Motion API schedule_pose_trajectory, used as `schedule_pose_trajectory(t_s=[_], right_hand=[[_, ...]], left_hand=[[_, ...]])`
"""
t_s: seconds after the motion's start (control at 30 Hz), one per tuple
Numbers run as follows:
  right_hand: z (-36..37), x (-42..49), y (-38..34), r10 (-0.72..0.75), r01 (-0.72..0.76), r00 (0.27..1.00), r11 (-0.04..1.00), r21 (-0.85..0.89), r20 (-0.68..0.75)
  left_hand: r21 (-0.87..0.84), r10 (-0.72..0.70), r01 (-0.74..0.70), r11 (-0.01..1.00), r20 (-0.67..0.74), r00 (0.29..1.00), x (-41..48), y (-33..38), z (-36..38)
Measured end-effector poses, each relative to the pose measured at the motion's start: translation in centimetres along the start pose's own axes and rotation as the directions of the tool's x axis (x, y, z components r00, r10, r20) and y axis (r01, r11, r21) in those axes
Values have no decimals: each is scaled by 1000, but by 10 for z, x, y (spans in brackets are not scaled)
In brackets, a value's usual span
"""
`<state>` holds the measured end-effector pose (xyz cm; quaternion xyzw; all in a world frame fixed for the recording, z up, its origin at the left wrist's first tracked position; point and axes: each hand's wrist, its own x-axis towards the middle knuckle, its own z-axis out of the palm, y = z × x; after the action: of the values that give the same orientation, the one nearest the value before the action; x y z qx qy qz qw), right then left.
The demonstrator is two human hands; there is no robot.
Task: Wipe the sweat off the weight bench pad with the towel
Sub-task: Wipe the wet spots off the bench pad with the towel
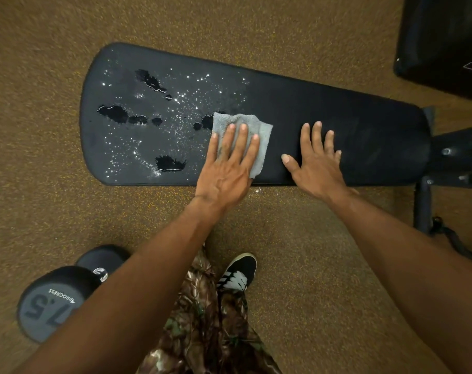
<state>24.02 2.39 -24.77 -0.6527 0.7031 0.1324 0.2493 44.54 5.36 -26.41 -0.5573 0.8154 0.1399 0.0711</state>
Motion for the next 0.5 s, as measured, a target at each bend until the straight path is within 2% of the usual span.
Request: schedule_pose_trajectory(t_s=[0.33,0.43,0.5], right_hand=[[0,0,9,-41,41,999,999,30,-3],[1,2,8,-37,37,999,999,17,-5],[3,2,7,-28,28,1000,1000,12,-11]], left_hand=[[-29,0,-1,1000,-31,1000,-12,-37,-1],[-31,-64,63,998,-24,998,-18,-40,-2],[-102,-125,122,987,-25,992,-12,-25,-8]])
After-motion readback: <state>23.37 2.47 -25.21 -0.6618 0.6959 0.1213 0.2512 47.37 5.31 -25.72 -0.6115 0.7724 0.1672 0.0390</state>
